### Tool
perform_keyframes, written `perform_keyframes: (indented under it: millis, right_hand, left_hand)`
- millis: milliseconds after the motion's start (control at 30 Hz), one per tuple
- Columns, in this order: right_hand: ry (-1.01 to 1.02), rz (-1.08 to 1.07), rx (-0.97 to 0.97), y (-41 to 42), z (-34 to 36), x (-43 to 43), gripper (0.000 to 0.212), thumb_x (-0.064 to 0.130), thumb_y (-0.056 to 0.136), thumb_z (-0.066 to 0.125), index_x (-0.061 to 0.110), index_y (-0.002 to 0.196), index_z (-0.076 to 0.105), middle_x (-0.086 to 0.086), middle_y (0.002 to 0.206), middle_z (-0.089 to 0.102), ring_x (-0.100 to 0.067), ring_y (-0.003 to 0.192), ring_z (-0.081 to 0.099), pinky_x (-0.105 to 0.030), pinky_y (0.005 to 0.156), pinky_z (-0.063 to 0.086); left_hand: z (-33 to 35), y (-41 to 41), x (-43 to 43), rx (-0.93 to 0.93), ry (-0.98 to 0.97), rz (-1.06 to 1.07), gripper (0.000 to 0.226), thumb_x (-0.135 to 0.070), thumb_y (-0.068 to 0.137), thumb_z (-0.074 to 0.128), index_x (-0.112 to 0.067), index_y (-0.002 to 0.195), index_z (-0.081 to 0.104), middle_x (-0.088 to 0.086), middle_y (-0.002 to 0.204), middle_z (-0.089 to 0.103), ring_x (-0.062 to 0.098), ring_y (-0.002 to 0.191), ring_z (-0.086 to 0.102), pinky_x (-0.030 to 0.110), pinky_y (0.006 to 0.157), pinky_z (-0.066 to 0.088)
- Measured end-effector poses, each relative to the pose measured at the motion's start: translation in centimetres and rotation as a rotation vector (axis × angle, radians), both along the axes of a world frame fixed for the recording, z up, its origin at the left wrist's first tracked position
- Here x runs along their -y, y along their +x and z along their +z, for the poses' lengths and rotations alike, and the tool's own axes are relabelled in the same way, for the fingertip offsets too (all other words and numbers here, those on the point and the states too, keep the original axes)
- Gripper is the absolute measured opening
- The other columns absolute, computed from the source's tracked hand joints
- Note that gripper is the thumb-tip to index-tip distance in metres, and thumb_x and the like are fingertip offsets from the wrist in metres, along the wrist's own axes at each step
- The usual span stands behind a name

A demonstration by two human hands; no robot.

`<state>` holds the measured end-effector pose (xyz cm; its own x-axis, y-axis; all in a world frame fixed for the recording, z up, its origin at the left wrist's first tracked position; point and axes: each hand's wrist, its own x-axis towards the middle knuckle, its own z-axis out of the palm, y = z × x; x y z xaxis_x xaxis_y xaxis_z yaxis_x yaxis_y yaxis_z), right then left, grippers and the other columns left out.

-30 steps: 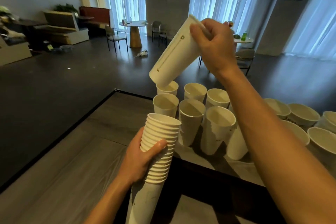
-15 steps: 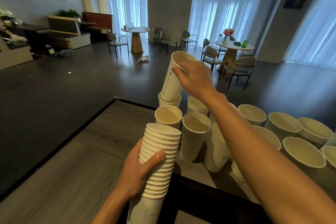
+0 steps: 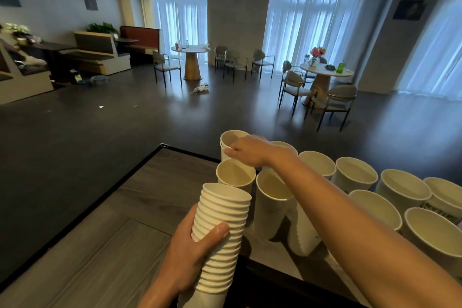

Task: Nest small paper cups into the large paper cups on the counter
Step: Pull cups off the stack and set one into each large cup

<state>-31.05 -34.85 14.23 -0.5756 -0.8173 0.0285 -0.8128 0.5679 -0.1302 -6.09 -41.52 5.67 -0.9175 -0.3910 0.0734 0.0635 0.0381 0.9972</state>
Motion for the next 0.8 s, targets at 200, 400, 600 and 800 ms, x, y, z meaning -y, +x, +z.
perform_keyframes:
  millis: [200, 400, 600, 800]
  right_hand:
    - [-0.053, -0.035, 0.136, 0.1, 0.1, 0.4, 0.057, 0.057, 0.101, 0.026, 0.021, 0.132, 0.057, -0.001, 0.119, 0.061, -0.012, 0.092, 0.055, -0.027, 0.076, 0.042]
    - [-0.328, 0.027, 0.0, 0.5, 0.5, -1.0, 0.035, 0.049, 0.1, 0.043, 0.022, 0.098, 0.066, 0.005, 0.093, 0.067, -0.011, 0.079, 0.058, -0.025, 0.066, 0.041]
    - [-0.556, 0.169, 0.353, 7.6, 4.4, -4.5, 0.037, 0.049, 0.096, 0.052, 0.019, 0.085, 0.071, 0.005, 0.076, 0.07, -0.008, 0.074, 0.065, -0.03, 0.076, 0.053]
    - [-0.11, 0.304, 0.527, 11.0, 5.4, -7.3, 0.028, 0.041, 0.099, 0.051, 0.023, 0.112, 0.069, 0.012, 0.101, 0.066, -0.003, 0.093, 0.061, -0.022, 0.082, 0.047]
  left_hand:
    - [0.2, -0.4, 0.1, -0.011, 0.001, -0.012, 0.068, -0.054, 0.064, 0.073, -0.021, 0.124, 0.064, -0.001, 0.11, 0.077, 0.016, 0.1, 0.073, 0.026, 0.079, 0.056]
    - [1.0, -0.3, -0.2, -0.026, -0.027, 0.001, 0.063, -0.054, 0.066, 0.071, -0.021, 0.119, 0.066, -0.007, 0.107, 0.077, 0.008, 0.096, 0.073, 0.016, 0.077, 0.053]
    - [1.4, 0.0, -0.6, -0.041, -0.044, -0.004, 0.062, -0.054, 0.068, 0.069, -0.022, 0.12, 0.065, -0.005, 0.11, 0.077, 0.01, 0.098, 0.073, 0.018, 0.078, 0.054]
    - [3.2, 0.1, -0.6, -0.053, -0.103, 0.0, 0.059, -0.06, 0.066, 0.068, -0.028, 0.115, 0.067, -0.007, 0.107, 0.077, 0.009, 0.094, 0.073, 0.019, 0.075, 0.054]
